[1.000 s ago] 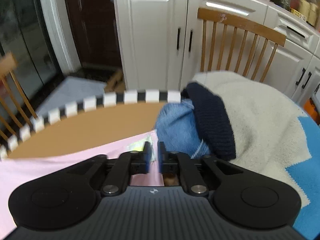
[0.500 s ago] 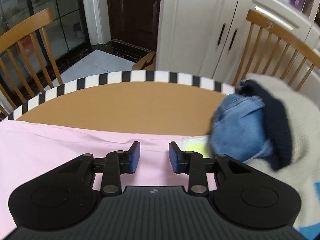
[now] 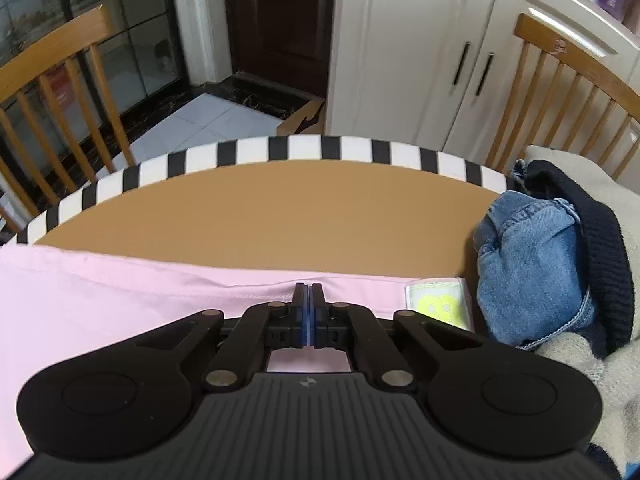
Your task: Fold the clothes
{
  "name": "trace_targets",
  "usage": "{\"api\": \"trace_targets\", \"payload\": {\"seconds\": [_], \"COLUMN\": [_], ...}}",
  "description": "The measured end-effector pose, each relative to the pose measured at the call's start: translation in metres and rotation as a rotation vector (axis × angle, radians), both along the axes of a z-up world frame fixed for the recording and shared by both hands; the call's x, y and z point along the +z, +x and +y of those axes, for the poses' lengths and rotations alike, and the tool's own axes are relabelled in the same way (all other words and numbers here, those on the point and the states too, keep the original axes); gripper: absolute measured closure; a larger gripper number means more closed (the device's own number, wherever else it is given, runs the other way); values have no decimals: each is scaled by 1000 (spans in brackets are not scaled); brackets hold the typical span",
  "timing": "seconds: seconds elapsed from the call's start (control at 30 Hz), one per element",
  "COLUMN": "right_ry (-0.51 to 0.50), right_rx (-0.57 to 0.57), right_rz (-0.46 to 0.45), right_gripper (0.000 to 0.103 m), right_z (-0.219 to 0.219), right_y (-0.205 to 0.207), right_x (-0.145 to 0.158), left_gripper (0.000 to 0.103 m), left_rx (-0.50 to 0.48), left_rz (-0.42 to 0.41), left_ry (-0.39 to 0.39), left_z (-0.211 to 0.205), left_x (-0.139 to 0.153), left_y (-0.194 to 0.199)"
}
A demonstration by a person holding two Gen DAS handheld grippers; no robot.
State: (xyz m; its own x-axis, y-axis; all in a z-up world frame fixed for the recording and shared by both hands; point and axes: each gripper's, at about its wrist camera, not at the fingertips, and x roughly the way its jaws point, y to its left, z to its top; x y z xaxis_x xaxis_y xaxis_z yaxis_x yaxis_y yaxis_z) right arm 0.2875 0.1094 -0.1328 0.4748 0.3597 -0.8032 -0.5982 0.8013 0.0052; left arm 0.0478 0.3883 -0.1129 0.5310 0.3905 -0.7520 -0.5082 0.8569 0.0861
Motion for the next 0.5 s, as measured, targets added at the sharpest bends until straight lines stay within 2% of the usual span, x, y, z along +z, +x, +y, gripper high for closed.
{"api": "trace_targets", "payload": {"seconds": [0.03, 0.1, 0.2, 0.4, 0.5], "right_ry": [42, 112, 72, 38, 16], "right_rx": [8, 1, -15, 12, 58], "right_rz": [-3, 7, 41, 49, -10], "right_gripper": [99, 88, 84, 84, 82], "right_z": [-2, -7, -3, -2, 5], "right_y": [-3, -6, -3, -10, -17], "right_x": [3, 11, 5, -1, -3], "left_gripper": [99, 100, 100, 99, 99], "left_rx": [-1, -2, 0, -2, 7], "left_rz": [1, 1, 2, 4, 1], "left_ry": [-2, -6, -11, -16, -27], "left_z": [0, 0, 0, 2, 3], "left_x": [0, 0, 0, 1, 0], "left_y": [0, 0, 1, 1, 1]}}
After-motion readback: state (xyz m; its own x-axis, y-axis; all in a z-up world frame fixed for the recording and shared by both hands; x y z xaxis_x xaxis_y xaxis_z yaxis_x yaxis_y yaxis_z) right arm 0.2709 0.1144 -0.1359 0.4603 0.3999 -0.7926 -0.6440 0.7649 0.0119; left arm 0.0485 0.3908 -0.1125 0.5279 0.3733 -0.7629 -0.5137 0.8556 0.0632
